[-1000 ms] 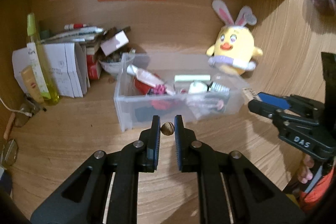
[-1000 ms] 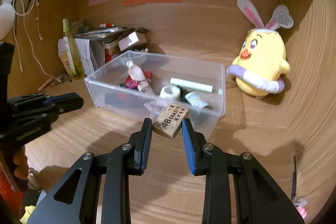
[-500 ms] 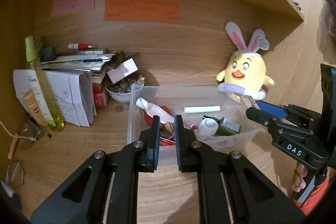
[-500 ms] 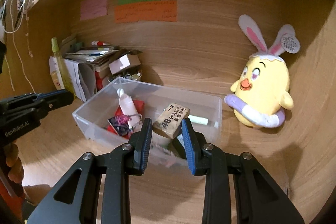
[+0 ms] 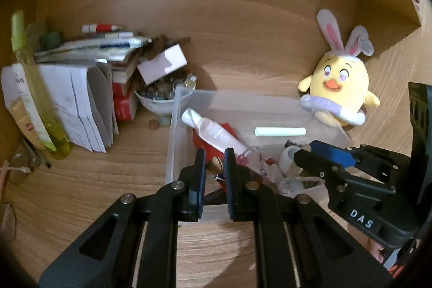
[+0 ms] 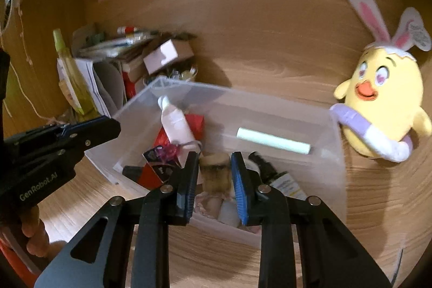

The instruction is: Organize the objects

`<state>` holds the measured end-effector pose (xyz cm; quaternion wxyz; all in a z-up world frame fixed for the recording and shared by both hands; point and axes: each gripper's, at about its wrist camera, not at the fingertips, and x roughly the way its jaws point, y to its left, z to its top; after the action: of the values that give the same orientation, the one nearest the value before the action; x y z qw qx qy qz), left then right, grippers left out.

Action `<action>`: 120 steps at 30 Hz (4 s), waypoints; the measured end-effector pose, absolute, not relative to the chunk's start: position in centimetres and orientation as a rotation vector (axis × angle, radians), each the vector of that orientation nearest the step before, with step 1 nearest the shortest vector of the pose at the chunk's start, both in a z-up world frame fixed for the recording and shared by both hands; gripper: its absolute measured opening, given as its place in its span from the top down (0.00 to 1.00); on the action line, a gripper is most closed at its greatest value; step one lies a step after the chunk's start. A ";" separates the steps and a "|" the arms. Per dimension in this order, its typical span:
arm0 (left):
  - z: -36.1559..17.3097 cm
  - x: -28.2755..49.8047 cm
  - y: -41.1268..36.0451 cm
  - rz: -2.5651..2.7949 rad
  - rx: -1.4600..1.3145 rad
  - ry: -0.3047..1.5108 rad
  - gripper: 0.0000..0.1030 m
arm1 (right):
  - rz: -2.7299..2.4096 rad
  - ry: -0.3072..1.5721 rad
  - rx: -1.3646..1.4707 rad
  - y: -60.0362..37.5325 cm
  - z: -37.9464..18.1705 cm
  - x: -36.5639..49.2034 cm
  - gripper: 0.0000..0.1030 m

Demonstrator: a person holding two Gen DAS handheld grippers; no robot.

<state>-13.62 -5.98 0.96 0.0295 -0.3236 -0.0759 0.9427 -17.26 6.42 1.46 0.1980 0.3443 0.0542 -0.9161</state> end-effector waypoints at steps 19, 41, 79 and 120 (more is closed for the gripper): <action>0.7 -12.9 -5.6 2.878 -1.031 -0.224 0.77 | -2.525 0.194 0.957 6.6 2.2 -16.0 0.72; 3.0 -5.7 -3.7 3.007 -0.836 -0.064 0.05 | -2.621 0.179 0.792 11.8 4.2 -9.7 0.14; 0.5 -4.2 -2.2 2.971 -0.893 -0.102 0.02 | -2.601 0.099 0.804 13.2 2.7 -6.6 0.12; 0.0 -4.1 -2.1 2.937 -0.916 -0.125 0.02 | -2.599 0.075 0.817 13.0 2.5 -6.6 0.11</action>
<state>-4.11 -2.11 0.03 0.0310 -0.2973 -0.0407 0.9534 -6.58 13.02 2.51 0.2065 0.2933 0.0270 -0.9331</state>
